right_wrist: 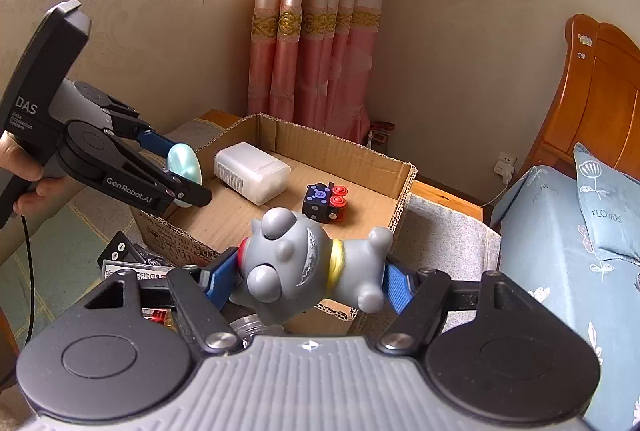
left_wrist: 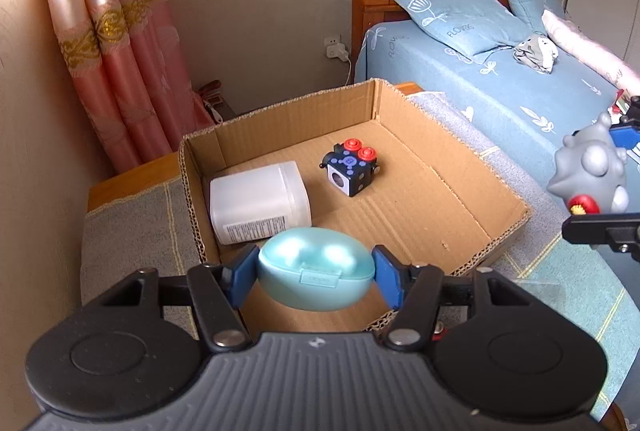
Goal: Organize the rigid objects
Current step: 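Drop the green case into the box with the left gripper while the right carries the toy, then lower the grey toy into the box and open the right gripper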
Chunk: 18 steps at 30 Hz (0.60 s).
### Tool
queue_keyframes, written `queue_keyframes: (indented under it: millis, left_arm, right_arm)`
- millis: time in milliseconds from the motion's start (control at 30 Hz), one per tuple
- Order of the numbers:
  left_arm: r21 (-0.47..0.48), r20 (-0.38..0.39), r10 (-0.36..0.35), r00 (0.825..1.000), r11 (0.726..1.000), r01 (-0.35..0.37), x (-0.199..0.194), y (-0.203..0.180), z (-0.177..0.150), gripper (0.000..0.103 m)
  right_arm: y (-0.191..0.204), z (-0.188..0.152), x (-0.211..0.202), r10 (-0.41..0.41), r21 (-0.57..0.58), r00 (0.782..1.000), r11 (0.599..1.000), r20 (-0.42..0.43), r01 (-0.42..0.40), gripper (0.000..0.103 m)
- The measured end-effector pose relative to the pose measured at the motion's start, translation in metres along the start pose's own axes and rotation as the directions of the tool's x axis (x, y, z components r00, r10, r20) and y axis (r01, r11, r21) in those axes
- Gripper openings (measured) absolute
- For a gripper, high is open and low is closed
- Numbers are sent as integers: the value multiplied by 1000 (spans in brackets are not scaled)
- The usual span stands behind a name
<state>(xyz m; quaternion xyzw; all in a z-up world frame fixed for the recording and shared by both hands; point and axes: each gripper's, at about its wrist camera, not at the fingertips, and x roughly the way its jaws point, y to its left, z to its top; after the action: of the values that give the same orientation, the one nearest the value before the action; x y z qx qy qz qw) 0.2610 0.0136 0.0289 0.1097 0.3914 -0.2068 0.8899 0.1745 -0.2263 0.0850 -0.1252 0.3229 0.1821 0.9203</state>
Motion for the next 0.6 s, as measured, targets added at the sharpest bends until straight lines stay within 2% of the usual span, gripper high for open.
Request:
queue_keyframes:
  millis: [200,233,300,367,467,600]
  left_arm:
    - [-28,-56,-8,998,1000,6,21,4,-5,62]
    - [-39,-45,9,999,999,-10,21,5,-4,64]
    - [-64,-5,36,999,997,-36,16,7,-1,80]
    - [-82,39,36,999,996,-33,8,9,1,84]
    - [-101,89,51,995,994,-42,-6,8,1,97]
    - [-110,127,75,989,992,-61,-24,3,-10,101]
  right_arm:
    - [3,6,8,4,-4,1000,1000,-9,-4,77]
    - [3,7,9,3,-5,1000,1000,-11,-3,77]
    - [4,9,11,3,-5,1000,1000,-13,-3,77]
    - [4,11,13,-1,-2,1000,1000,-14,1,77]
    - [3,13,18,-2,9,1000,1000,-20,3,77]
    - [2,15,26,-2,23,1000,1000,-28,3,77]
